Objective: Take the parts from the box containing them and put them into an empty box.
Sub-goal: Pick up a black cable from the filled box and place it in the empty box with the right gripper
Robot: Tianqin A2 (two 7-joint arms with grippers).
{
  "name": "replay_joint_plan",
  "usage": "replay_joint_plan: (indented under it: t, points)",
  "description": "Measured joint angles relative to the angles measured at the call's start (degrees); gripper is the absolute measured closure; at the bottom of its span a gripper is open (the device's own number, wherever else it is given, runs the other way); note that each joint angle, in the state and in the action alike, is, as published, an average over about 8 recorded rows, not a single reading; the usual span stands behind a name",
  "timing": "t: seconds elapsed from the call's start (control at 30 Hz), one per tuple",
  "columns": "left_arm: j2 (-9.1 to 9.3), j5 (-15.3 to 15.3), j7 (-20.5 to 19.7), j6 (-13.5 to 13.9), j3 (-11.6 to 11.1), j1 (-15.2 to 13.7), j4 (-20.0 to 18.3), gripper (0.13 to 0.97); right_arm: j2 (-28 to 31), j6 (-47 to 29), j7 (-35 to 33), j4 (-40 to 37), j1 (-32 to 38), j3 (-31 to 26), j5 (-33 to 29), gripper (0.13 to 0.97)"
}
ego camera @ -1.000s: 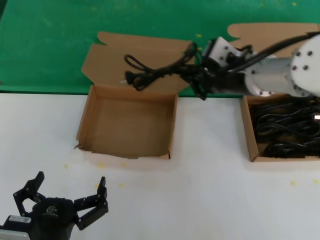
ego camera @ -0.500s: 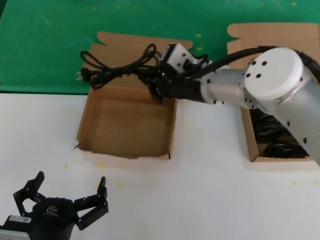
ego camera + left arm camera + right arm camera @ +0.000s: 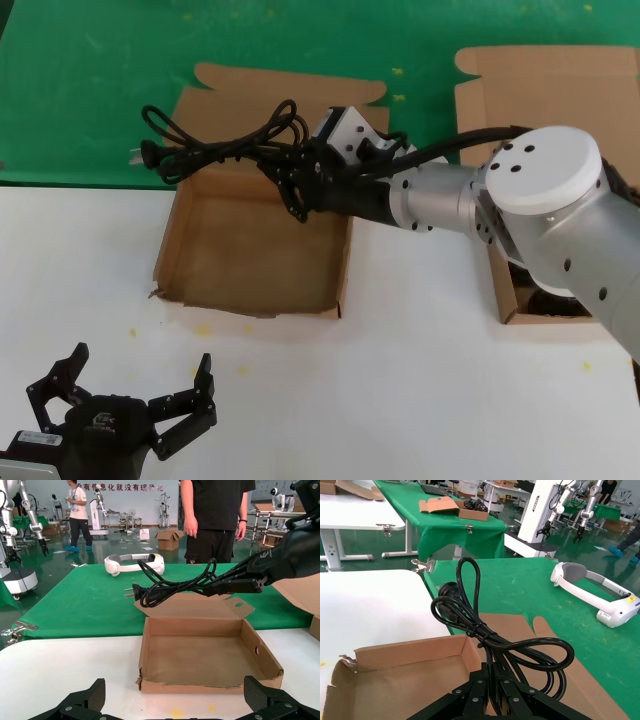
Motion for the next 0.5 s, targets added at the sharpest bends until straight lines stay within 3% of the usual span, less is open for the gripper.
replay_joint_plan:
  t: [0.37,0.5]
  points:
    - [0.00,0.00,0.00,0.00,0.00,0.00,0.00,0.132,-0.01,-1.24,-2.96,-1.87,-0.78,-0.77,4.15,0.900]
    - [0.00,0.00,0.00,0.00,0.00,0.00,0.00,0.132,-0.01,-1.78,-3.04,-2.30,-1.04,-0.80,4.10,0.849]
